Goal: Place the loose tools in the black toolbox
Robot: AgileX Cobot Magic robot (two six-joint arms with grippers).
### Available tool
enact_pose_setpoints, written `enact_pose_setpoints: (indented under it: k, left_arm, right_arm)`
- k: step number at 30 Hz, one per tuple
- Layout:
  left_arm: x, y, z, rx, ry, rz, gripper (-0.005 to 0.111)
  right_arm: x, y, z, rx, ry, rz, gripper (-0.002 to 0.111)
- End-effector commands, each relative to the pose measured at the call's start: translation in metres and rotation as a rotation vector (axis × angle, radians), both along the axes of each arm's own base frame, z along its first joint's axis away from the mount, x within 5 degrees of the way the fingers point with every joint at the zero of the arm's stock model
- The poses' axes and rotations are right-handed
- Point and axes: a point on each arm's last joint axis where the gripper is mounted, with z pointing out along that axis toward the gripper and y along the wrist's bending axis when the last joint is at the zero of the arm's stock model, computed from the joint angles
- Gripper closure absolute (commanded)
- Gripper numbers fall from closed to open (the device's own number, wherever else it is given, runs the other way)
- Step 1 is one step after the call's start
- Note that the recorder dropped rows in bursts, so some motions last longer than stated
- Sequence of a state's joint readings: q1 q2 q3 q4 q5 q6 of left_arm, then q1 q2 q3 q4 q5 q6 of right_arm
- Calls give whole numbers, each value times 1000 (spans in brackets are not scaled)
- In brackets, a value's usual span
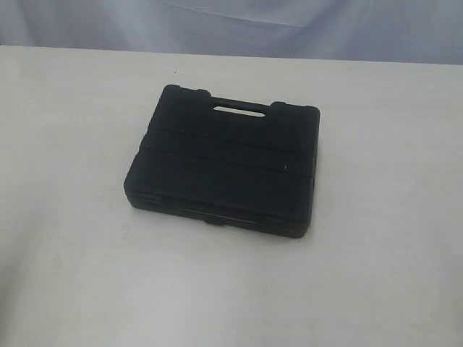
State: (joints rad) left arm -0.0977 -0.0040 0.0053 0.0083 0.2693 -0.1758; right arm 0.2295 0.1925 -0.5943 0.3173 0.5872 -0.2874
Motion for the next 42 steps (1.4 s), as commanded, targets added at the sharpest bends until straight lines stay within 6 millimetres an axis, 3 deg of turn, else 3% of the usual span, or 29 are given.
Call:
enact_pose_setpoints:
  k: [1,4,7,13,30,42]
  left_arm:
    - [0,-1,1,-8,3,-6,107]
    - [0,-1,1,-8,3,-6,107]
    - [0,-1,1,-8,3,-6,107]
    - [0,-1,1,-8,3,-6,107]
    - [0,-1,1,-8,3,-6,107]
    - [0,-1,1,-8,3,-6,107]
  right_arm:
    - [25,-5,-41,39,-122,-127,109]
    - [35,-7,-80,34,-121,-170,109]
    - [31,-8,-112,-30,-118,-172,109]
    - [29,-10,-138,-75,-122,-193,109]
    - [29,-12,-135,-68,-159,-213,109]
    - [28,-12,-154,-109,48,-204,109]
